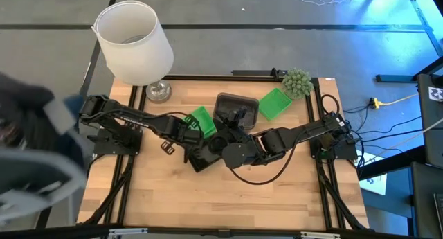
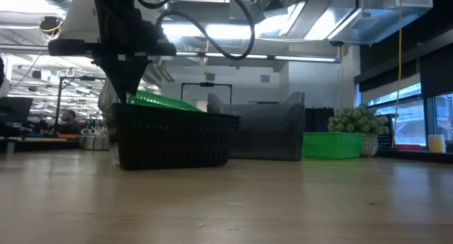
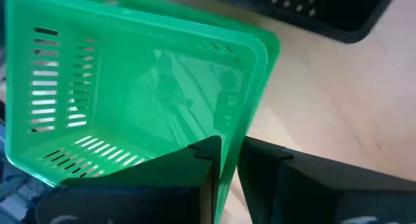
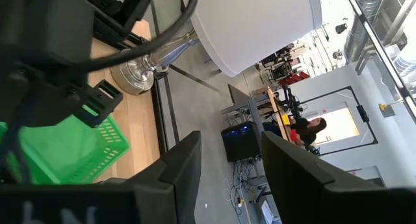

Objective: Stack baskets by color
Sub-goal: Stack the left green basket on top of the middle green basket

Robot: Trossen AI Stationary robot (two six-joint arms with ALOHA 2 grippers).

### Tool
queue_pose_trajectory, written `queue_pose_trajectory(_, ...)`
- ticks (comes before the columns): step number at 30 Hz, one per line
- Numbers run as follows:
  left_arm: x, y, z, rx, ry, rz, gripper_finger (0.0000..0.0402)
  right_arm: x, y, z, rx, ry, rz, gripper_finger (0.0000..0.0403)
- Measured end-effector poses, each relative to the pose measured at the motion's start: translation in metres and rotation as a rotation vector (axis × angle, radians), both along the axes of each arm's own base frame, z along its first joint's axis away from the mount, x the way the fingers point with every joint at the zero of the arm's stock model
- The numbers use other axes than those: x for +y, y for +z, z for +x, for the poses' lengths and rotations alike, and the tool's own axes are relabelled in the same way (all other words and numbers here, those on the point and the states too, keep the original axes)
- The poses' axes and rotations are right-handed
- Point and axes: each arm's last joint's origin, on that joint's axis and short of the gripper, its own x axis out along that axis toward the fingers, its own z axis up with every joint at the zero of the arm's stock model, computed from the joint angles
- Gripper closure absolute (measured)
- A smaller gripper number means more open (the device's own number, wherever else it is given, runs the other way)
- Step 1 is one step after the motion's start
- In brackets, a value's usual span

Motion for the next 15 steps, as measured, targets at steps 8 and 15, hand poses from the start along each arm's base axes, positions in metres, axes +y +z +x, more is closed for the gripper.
queue_pose_trajectory(8,-0.011,0.002,-0.002,-0.007,-0.042,-0.008,0.0361,0.000,0.000,0.000,0.000,0.000,0.000,0.0241)
queue_pose_trajectory(15,-0.012,0.002,0.001,-0.041,-0.042,-0.006,0.0365,0.000,0.000,0.000,0.000,0.000,0.000,0.0241)
